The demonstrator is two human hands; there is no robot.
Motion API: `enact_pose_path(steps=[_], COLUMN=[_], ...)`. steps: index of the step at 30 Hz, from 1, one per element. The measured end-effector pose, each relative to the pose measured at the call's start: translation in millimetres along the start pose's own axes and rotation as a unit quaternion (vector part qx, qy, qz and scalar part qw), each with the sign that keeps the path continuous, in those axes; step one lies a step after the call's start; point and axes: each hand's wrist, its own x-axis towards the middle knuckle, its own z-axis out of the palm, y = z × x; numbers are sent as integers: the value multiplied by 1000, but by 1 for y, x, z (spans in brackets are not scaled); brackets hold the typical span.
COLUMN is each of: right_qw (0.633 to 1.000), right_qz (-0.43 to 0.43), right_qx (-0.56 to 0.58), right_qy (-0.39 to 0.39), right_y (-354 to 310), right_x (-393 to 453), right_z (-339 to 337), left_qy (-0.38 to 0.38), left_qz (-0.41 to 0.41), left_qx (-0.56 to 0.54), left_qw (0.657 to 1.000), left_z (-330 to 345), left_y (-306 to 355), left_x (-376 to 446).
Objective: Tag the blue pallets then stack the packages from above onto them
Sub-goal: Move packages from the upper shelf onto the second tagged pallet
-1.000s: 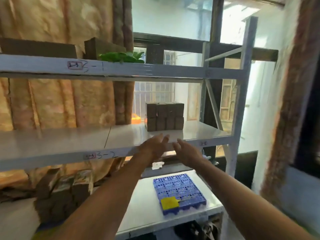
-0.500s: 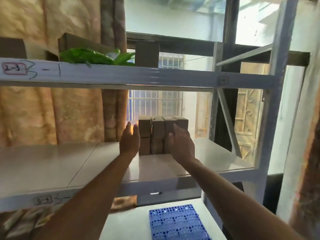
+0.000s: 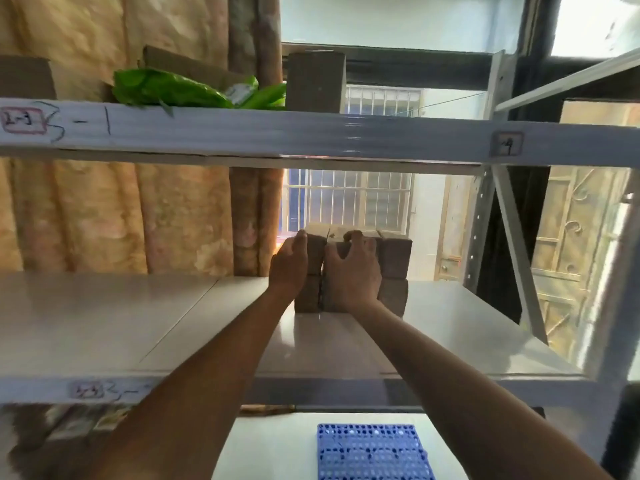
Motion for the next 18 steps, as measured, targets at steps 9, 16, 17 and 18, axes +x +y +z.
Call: enact_pose_path(steps=[9, 16, 17, 18], right_qw=[987, 965, 963, 962], right_qz=[30, 59, 62, 64], right_qx=[134, 250, 255, 258], right_qy=[80, 60, 61, 62], right_y=[-19, -32, -33, -34], right_x=[-9, -40, -46, -51], right_z=[-5, -16, -18, -20], left_qy=[55, 50, 44, 40], left_qz=[-12, 5, 9, 14], left_qx=[-87, -162, -170, -179], left_qw=[995, 986, 984, 983], left_z=[-14, -42, -44, -47], left_y=[10, 14, 14, 13], left_x=[-10, -35, -39, -43])
